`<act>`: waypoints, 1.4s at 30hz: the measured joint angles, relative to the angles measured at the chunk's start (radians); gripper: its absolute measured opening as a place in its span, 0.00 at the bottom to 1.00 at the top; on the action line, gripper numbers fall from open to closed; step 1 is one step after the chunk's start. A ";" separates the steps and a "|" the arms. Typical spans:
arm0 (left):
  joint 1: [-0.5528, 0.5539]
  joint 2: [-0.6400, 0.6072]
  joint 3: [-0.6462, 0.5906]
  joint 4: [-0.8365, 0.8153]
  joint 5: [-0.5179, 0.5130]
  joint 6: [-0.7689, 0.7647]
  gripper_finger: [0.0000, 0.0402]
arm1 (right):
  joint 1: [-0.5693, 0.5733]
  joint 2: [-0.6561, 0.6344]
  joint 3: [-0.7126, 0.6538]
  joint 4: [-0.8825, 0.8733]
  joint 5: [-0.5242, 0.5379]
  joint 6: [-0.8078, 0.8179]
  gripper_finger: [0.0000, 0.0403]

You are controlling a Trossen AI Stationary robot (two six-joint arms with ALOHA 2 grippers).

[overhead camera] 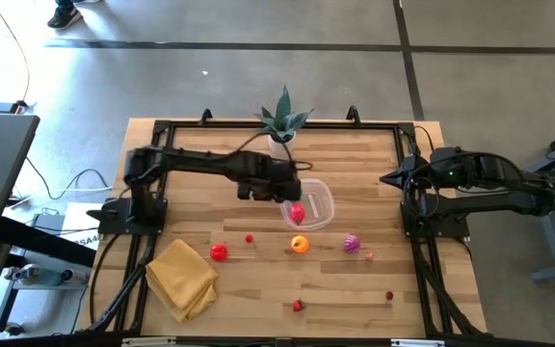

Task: Pick and placing Produce into tupperware
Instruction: Put the peach into the transparent bin

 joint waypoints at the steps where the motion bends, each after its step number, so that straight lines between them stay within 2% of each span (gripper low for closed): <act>1: -0.001 0.027 0.028 -0.004 -0.002 0.016 0.33 | 0.000 0.000 0.000 0.000 0.000 0.000 0.00; 7: -0.008 0.159 0.197 -0.069 0.017 0.118 0.33 | 0.000 0.000 0.000 0.000 0.000 0.000 0.00; 13: -0.042 0.252 0.283 -0.080 0.004 0.164 0.33 | 0.000 0.000 0.000 0.000 0.000 0.000 0.00; 33: -0.057 0.317 0.279 -0.041 -0.042 0.161 0.33 | 0.000 0.000 0.000 0.000 0.000 0.000 0.00; 42: -0.043 0.338 0.275 -0.046 -0.026 0.165 0.33 | 0.000 0.000 0.000 0.000 0.000 0.000 0.00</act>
